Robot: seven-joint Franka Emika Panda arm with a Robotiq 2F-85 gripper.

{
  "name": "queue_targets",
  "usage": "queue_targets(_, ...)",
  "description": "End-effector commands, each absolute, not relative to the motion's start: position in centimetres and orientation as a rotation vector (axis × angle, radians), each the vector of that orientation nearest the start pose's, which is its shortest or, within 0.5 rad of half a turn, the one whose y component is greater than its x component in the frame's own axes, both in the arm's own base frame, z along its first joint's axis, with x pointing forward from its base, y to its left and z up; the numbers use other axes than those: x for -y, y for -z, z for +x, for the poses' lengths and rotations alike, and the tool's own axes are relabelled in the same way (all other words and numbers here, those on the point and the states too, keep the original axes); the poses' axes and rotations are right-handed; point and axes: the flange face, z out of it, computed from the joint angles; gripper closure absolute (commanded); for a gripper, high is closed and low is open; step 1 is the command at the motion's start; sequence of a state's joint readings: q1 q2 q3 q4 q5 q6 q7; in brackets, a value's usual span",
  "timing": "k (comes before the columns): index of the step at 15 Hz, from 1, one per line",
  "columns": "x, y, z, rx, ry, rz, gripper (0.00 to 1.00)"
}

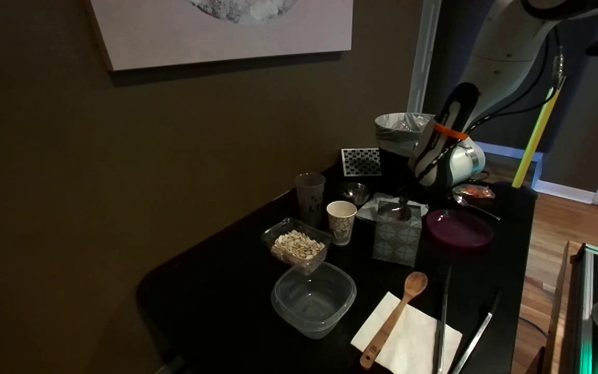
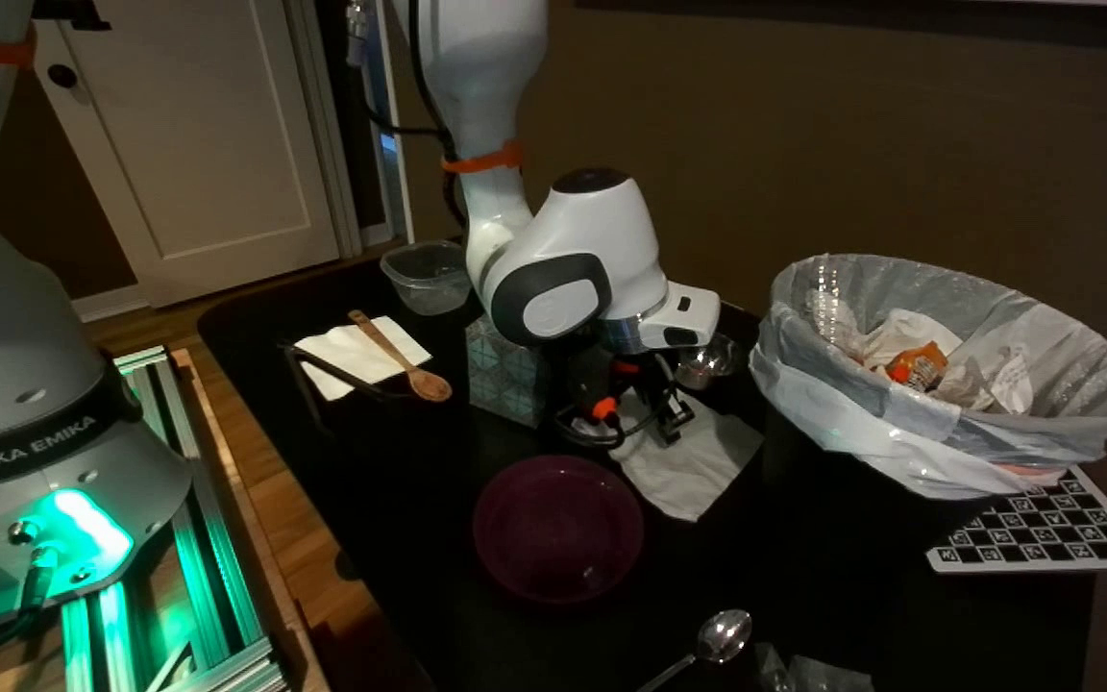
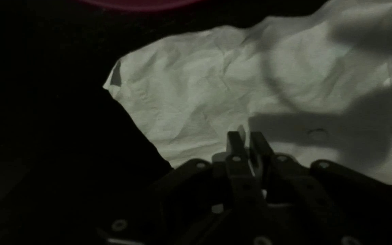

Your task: Move some white objects from the bowl to the paper towel, then wrap the and put them in the bin

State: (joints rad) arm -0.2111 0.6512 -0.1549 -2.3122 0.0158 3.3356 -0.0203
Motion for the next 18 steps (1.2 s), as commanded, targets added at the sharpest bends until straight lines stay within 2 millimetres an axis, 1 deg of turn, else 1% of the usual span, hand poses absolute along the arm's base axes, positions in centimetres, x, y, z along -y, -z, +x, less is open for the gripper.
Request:
queue_targets(1,19.6,-9.6,50.0,-0.566,0.613,-3.187,0.54)
queue_targets(2,19.6,-9.7,50.1,-0.573,0.620,-3.187,0.48)
queue_targets(3,19.5,-9.9,50.2,-0.581,0.624,-3.179,0.39)
queue_targets(5,19.4,-10.4,50.4,-0.584,0.633,-3.178,0.26)
queue_targets(8,19.7,-11.5,50.0,-0.612,0.612,-3.208,0.02)
queue_targets(9,20.0,-11.8,49.7,-0.619,0.606,-3.224,0.00)
queue_targets(12,21.4,-12.4,48.4,-0.651,0.577,-3.260,0.00)
queue_targets(14,22.3,-12.6,47.4,-0.702,0.544,-3.267,0.00)
queue_targets(17,23.5,-12.3,45.8,-0.769,0.458,-3.274,0.00)
queue_targets(18,23.6,-12.0,45.4,-0.765,0.421,-3.268,0.00)
